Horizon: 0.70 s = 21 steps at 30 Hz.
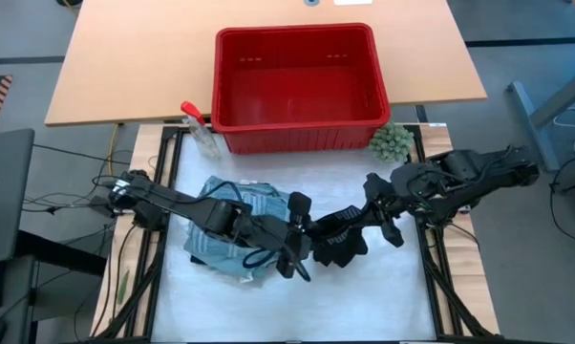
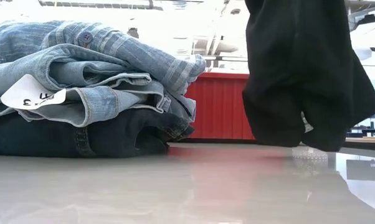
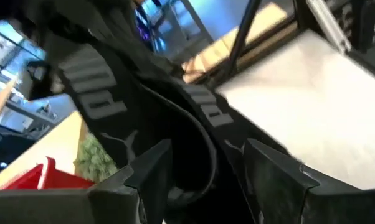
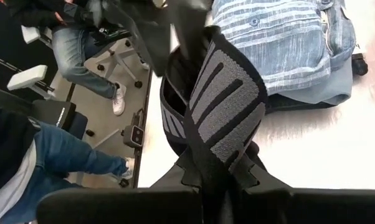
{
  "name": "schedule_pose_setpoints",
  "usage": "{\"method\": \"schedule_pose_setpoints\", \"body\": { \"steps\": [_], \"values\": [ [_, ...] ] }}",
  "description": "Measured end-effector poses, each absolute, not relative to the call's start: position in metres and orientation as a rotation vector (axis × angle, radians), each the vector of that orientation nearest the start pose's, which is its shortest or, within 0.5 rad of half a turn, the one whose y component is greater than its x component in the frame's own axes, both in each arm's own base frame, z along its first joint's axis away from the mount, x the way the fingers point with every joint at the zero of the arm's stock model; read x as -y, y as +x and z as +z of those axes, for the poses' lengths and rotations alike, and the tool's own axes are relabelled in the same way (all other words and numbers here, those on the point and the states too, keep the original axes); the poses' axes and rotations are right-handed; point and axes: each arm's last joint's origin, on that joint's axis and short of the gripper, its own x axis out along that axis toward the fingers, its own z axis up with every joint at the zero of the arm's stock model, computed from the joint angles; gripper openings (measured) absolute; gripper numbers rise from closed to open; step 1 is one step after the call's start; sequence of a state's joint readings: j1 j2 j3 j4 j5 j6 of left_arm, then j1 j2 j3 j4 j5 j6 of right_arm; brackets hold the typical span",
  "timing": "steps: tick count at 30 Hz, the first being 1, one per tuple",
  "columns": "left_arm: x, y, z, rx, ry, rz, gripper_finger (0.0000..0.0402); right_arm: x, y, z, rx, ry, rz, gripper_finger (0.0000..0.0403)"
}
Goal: Fold Laundry from Bin
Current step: Fold the black underwear
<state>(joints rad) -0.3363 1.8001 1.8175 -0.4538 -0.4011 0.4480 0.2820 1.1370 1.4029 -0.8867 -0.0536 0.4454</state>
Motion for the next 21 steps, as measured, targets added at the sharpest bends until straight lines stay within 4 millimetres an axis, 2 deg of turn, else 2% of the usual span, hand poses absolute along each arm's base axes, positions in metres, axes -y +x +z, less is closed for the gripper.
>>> {"method": "schedule_pose_setpoints", "body": {
  "steps": [5,11,21],
  "values": [
    [0.122,0.394,0.369,-0.515,0.595,-0.031,0.0191,-0.061,0.208,0.404,-0.705,0.365,0.166,0.0045],
    [0.123,0.389,0.363,-0.584,0.506,-0.074,0.0191,-0.057,0.210,0.403,-0.710,0.385,0.140,0.0046],
    [0.121,0.390,0.353,-0.654,0.523,-0.090,0.0190,-0.049,0.213,0.403,-0.694,0.400,0.108,0.0046]
  ]
}}
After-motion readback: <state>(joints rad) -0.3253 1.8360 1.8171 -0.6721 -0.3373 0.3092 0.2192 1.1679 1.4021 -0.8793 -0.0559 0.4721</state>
